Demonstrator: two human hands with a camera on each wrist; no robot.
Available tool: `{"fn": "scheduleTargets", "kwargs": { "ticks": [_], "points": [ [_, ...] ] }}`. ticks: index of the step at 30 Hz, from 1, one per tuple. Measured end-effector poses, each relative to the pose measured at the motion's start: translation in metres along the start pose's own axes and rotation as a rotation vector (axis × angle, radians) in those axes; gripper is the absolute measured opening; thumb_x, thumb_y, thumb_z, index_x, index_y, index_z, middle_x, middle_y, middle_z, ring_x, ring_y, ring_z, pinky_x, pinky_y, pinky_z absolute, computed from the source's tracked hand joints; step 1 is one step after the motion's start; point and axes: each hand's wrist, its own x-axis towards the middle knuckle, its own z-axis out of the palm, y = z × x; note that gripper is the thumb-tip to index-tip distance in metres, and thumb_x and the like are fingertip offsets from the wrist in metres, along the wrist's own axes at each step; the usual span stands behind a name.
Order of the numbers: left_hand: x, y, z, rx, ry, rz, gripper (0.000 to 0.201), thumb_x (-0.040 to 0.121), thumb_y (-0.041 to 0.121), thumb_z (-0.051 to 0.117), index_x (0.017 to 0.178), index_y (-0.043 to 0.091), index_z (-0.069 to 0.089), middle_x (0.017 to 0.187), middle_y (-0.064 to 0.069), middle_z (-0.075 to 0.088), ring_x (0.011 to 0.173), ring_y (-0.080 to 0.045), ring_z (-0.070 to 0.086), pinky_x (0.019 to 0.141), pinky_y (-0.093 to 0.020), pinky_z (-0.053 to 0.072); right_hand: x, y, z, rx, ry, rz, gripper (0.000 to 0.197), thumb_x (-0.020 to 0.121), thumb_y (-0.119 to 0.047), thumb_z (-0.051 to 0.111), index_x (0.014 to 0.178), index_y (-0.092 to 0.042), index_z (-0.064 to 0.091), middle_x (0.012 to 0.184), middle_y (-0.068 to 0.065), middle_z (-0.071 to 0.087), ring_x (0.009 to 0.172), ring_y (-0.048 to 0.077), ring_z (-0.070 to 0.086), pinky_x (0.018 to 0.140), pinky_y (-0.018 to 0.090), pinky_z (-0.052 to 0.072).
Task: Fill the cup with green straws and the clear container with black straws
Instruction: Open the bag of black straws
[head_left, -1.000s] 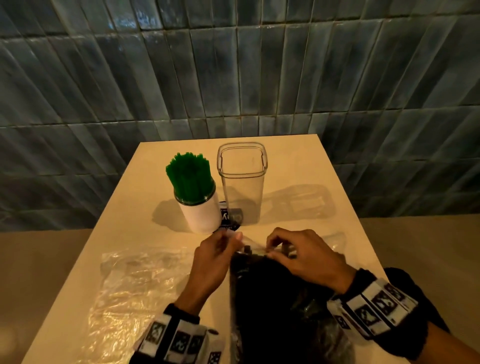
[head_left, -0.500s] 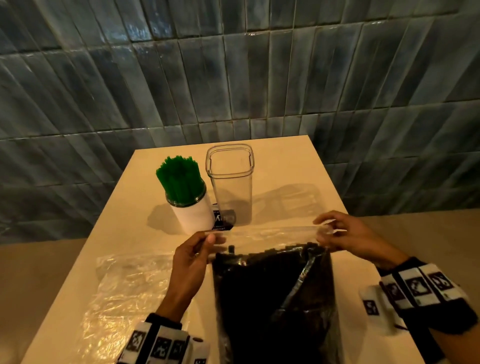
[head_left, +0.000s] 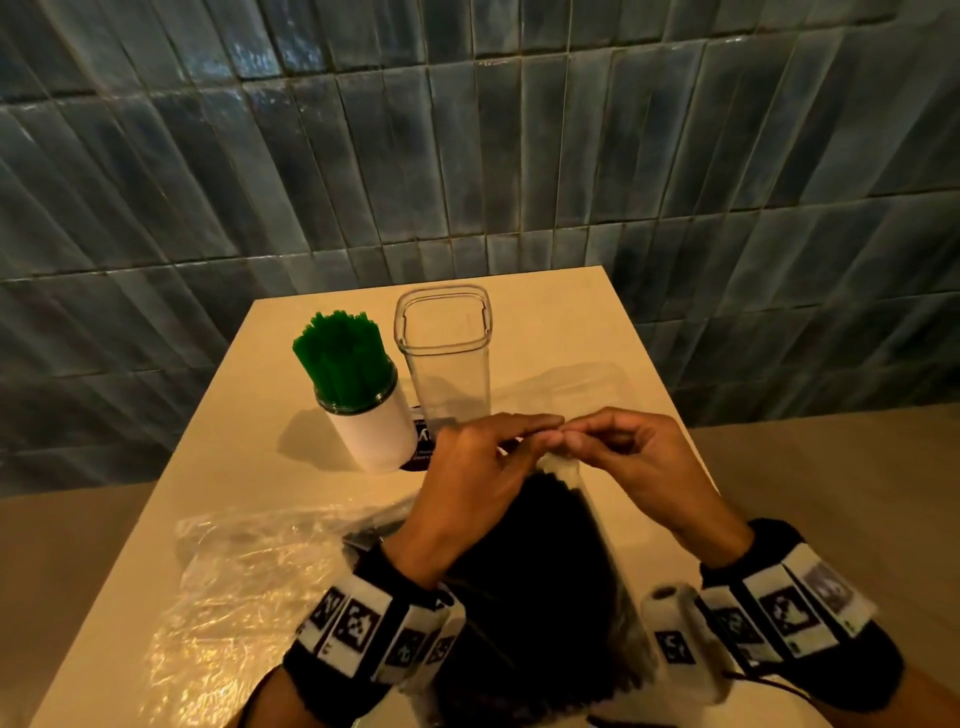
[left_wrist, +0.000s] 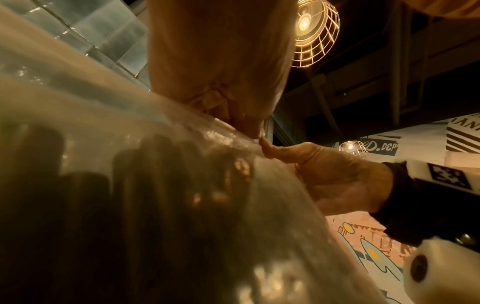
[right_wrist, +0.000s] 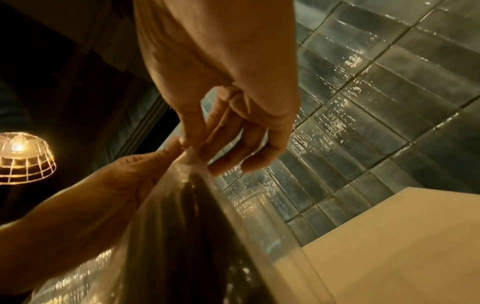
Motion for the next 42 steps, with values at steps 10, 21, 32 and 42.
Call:
{"fn": "scheduleTargets", "kwargs": {
  "ticks": [10,21,32,42],
  "points": [
    [0.003,-0.004,0.0,0.126,0.035,0.044,0.023,0.084,0.042,0.06,0.095,0.026,0.074,0.091,0.011,0.072,0.068,-0.002,0.063,0.064,-0.026,0.053,0.013,0.003,-0.002,-0.075,0.116,0.031,0.007,0.069,-0.007,0.074,0.07,-0.013,0.07,0.062,-0.008,0.07,0.064,0.001,0.065,0.066,0.012,0.051],
    [-0.031,-0.049,-0.083,0.412,-0.096,-0.253,0.04,0.078,0.071,0.045,0.093,0.041,0.068,0.097,0.026,0.068,0.091,0.005,0.063,0.083,-0.032,0.053,0.035,0.005,-0.047,-0.022,0.344,0.211,0.009,0.091,-0.014,0.056,0.082,-0.014,0.059,0.081,0.001,0.071,0.074,0.014,0.069,0.084,0.037,0.052],
    [-0.036,-0.025,-0.132,0.182,-0.322,-0.356,0.054,0.054,0.088,0.051,0.096,0.055,0.064,0.103,0.036,0.062,0.099,0.013,0.057,0.085,-0.011,0.043,0.033,-0.022,-0.011,-0.088,0.049,0.021,0.009,0.09,-0.008,0.052,0.085,-0.014,0.056,0.076,0.0,0.071,0.076,0.015,0.069,0.071,0.025,0.056],
    [-0.022,0.01,-0.102,-0.2,-0.23,-0.278,0.019,0.087,0.029,0.061,0.078,0.014,0.067,0.072,-0.002,0.069,0.054,-0.019,0.065,0.052,-0.022,0.05,0.031,-0.037,-0.004,-0.097,0.102,-0.105,0.031,0.073,-0.041,0.062,0.095,-0.019,0.059,0.107,0.004,0.069,0.104,0.019,0.064,0.093,0.038,0.052]
  ]
}}
